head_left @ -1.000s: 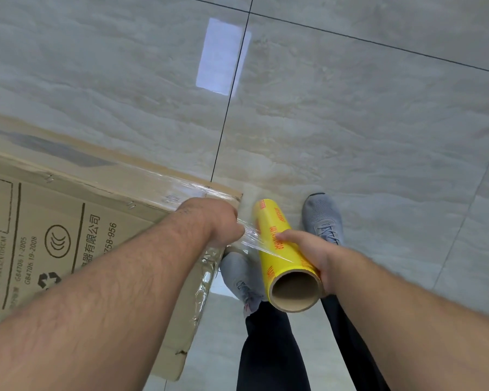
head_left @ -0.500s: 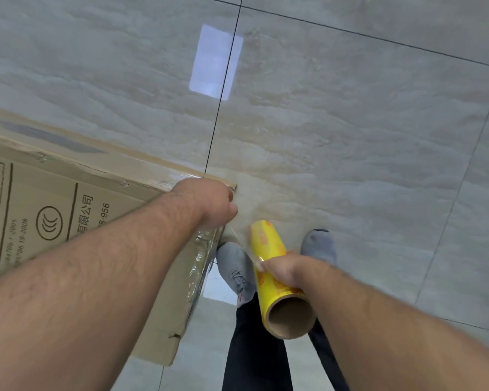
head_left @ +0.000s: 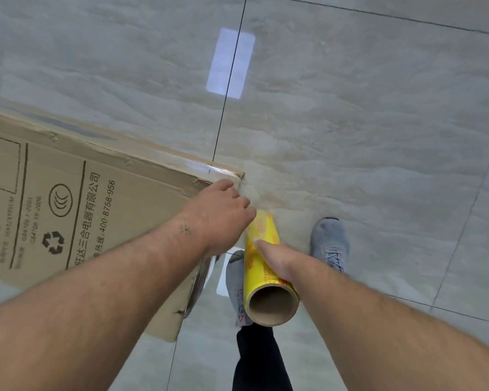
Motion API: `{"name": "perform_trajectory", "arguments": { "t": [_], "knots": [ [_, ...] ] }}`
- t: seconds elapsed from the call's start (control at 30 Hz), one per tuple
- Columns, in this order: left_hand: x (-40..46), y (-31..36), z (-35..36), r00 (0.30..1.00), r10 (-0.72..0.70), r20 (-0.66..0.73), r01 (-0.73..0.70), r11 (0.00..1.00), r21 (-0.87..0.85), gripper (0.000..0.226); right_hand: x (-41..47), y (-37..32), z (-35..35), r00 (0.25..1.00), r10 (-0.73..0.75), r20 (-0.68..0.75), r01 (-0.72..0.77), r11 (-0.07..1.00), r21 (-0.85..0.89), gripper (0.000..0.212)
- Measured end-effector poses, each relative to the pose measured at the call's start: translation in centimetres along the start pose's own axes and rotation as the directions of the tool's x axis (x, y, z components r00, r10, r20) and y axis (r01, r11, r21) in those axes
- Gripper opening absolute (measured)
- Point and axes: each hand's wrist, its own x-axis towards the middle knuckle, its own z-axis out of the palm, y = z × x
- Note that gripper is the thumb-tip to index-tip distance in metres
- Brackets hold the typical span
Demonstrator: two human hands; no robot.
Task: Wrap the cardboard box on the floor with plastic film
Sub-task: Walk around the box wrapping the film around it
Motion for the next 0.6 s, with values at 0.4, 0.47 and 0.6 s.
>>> {"name": "perform_trajectory", "arguments": {
  "t": [0.4,0.47,0.6],
  "knots": [
    [-0.4,3.6,0.4,0.966,0.011,0.26,-0.046,0.991,0.128,0.055,-1.7,2.9,2.3,0.963,0.059,0.264,-0.207,0.788,0.58,0.078],
    [-0.4,3.7,0.6,0.969,0.01,0.246,-0.045,0.99,0.137,0.056,-2.0,3.9,2.5,0.926,-0.014,0.378,-0.27,0.672,0.689,0.071],
    [-0.3,3.8,1.0,0.974,0.002,0.227,-0.033,0.991,0.132,0.058,-1.9,4.4,2.8,0.932,-0.094,0.351,-0.246,0.546,0.801,0.058]
  ]
}}
